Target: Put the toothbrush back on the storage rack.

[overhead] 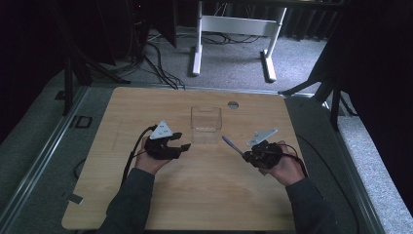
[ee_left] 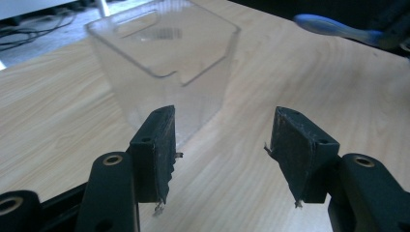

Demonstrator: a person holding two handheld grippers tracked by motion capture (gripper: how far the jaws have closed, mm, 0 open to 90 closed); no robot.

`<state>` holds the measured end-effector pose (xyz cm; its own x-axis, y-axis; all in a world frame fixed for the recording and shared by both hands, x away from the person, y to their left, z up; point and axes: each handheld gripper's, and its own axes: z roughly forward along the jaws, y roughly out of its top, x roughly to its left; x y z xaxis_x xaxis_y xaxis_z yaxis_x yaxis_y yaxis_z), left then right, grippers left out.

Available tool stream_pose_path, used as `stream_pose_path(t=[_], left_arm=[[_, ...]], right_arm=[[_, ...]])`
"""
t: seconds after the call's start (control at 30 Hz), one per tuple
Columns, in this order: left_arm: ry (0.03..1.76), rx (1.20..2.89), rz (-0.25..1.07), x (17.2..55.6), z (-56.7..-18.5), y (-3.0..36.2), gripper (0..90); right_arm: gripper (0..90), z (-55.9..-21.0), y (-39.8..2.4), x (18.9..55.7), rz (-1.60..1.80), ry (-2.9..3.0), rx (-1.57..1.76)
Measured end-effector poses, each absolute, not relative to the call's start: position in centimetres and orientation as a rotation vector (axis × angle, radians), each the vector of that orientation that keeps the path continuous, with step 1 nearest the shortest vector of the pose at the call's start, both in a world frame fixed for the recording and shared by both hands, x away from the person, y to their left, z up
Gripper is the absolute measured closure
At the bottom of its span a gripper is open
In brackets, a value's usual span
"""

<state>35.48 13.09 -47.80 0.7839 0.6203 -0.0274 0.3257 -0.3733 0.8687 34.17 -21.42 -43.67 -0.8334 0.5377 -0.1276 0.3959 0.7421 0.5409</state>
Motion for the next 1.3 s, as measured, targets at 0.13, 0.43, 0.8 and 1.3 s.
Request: stream_pose_path(t=[0.13, 0.43, 0.8, 1.3], left_arm=[[0.665, 2.009, 0.366, 35.3, -47.6, 12.6, 42.4], [0.587, 2.043, 0.306, 35.0, -47.3, 11.8, 42.8], [0.505, 2.059, 0.215, 34.8, -47.2, 10.8, 44.3], [0.440, 2.047, 0.113, 34.8, -47.4, 10.3, 46.2]], right_arm=[[80.9, -43.5, -21.2, 34.1, 0.741, 2.677, 0.689], [80.9, -43.2, -20.9, 33.8, 0.748, 2.688, 0.627], [80.9, -43.2, -20.7, 33.3, 0.762, 2.708, 0.550], [80.9, -43.1, -20.3, 32.7, 0.787, 2.728, 0.463]])
